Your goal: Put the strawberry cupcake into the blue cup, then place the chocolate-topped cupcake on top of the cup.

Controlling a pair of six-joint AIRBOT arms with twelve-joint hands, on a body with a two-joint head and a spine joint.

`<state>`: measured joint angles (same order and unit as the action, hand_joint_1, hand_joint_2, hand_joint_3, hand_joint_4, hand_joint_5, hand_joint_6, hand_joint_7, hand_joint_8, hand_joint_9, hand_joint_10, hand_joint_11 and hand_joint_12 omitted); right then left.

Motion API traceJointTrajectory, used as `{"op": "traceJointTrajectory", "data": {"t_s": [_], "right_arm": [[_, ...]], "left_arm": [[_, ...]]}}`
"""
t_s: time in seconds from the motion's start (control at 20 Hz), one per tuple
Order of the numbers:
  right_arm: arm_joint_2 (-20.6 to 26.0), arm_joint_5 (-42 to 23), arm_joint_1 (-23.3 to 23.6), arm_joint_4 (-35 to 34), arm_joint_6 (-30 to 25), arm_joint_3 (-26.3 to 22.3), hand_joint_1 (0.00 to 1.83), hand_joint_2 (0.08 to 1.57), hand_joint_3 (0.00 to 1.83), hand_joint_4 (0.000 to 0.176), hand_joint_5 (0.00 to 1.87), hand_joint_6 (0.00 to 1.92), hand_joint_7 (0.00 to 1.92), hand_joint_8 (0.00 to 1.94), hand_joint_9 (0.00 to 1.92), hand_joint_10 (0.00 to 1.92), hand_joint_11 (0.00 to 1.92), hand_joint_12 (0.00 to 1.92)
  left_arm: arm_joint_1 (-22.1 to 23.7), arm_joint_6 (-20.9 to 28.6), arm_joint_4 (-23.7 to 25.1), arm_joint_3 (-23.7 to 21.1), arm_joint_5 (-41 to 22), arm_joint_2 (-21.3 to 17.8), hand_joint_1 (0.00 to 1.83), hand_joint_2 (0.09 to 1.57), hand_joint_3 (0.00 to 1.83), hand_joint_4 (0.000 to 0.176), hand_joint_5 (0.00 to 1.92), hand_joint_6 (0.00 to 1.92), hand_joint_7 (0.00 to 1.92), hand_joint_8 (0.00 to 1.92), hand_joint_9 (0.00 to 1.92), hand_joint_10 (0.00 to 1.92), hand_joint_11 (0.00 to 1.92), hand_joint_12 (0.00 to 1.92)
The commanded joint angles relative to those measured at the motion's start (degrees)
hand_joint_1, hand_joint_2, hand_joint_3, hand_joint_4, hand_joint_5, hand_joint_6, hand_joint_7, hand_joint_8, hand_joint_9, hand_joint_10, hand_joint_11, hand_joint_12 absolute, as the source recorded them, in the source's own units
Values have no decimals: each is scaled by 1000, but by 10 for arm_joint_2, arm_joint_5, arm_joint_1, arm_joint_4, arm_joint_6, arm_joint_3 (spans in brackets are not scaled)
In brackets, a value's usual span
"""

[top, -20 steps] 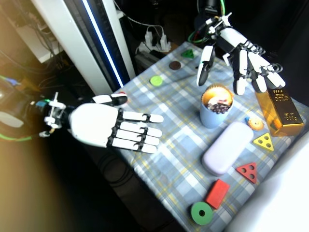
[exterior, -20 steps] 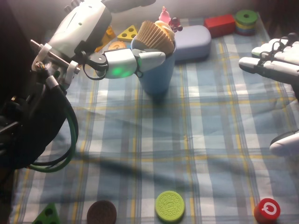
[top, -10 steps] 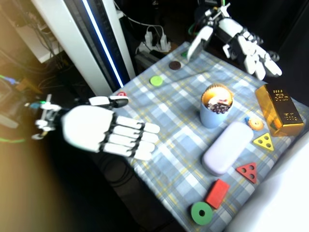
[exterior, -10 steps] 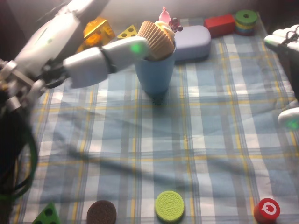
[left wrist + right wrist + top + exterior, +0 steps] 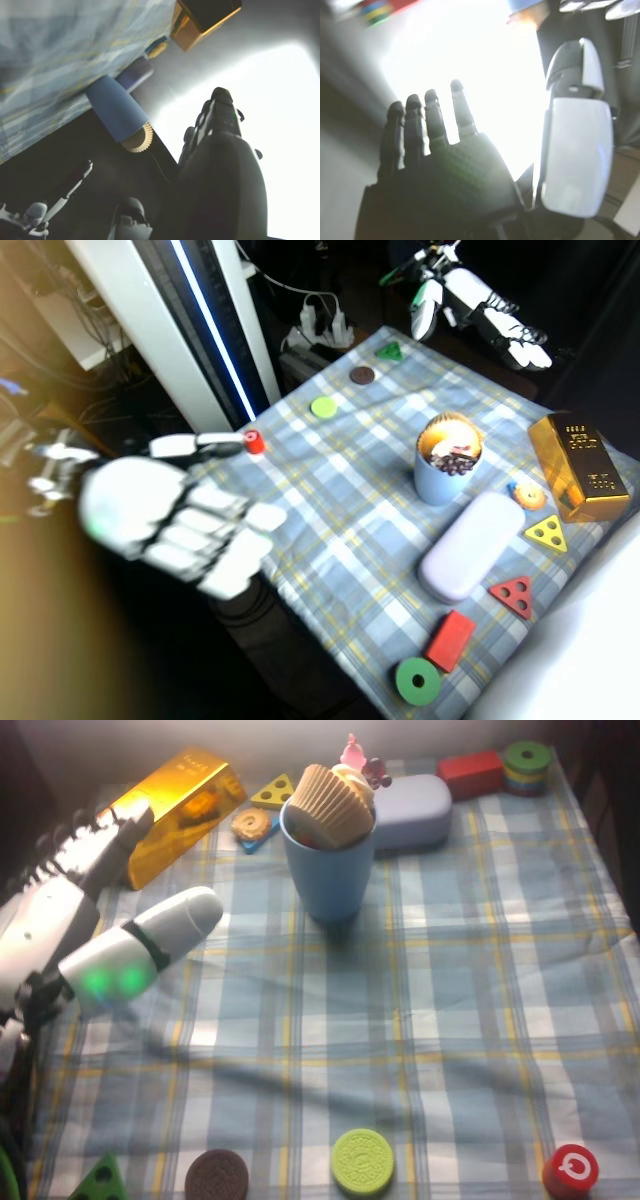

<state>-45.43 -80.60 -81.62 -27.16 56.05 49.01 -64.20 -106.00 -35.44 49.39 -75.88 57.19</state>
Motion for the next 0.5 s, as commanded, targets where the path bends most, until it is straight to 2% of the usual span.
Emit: {"op": "traceJointTrajectory", "data": {"t_s": [0.0, 0.05, 0.1, 0.2, 0.25, 0.35, 0.45], "right_arm": [[-4, -105, 4, 7, 11, -5, 0, 915, 12, 41, 2, 0, 0, 0, 0, 0, 0, 0], [-8, -107, 4, 5, 22, -6, 0, 915, 12, 41, 2, 0, 0, 0, 0, 0, 0, 0], [-13, -109, 7, 3, 37, -8, 0, 894, 1, 84, 0, 0, 0, 0, 0, 0, 0, 0], [-22, -109, 14, 3, 41, -7, 0, 880, 0, 87, 8, 3, 0, 0, 0, 0, 0, 0], [-28, -110, 15, 4, 41, -5, 0, 894, 2, 76, 24, 8, 0, 0, 0, 0, 0, 0], [-35, -112, 17, 5, 41, -3, 0, 889, 0, 77, 23, 7, 0, 0, 0, 0, 0, 0], [-39, -120, 18, 9, 41, -6, 0, 893, 1, 70, 17, 3, 0, 0, 0, 0, 0, 0]], "left_arm": [[-2, 2, 19, -3, -91, 3, 0, 982, 12, 46, 81, 4, 21, 1, 0, 0, 0, 0], [-8, 2, 15, -7, -100, 4, 0, 982, 12, 46, 81, 4, 21, 1, 0, 0, 0, 0], [-19, 2, 7, -13, -116, 4, 0, 958, 0, 58, 86, 5, 33, 6, 0, 0, 0, 0], [-26, 2, 4, -18, -126, 5, 0, 954, 0, 58, 90, 6, 38, 7, 0, 0, 0, 0], [-29, 2, 3, -20, -130, 6, 0, 952, 0, 70, 89, 4, 47, 9, 0, 0, 0, 0], [-31, 2, 0, -21, -132, 9, 0, 952, 0, 65, 102, 8, 66, 15, 0, 0, 0, 0], [-33, 2, -1, -21, -131, 10, 0, 962, 2, 61, 119, 11, 76, 11, 1, 0, 0, 0]]}}
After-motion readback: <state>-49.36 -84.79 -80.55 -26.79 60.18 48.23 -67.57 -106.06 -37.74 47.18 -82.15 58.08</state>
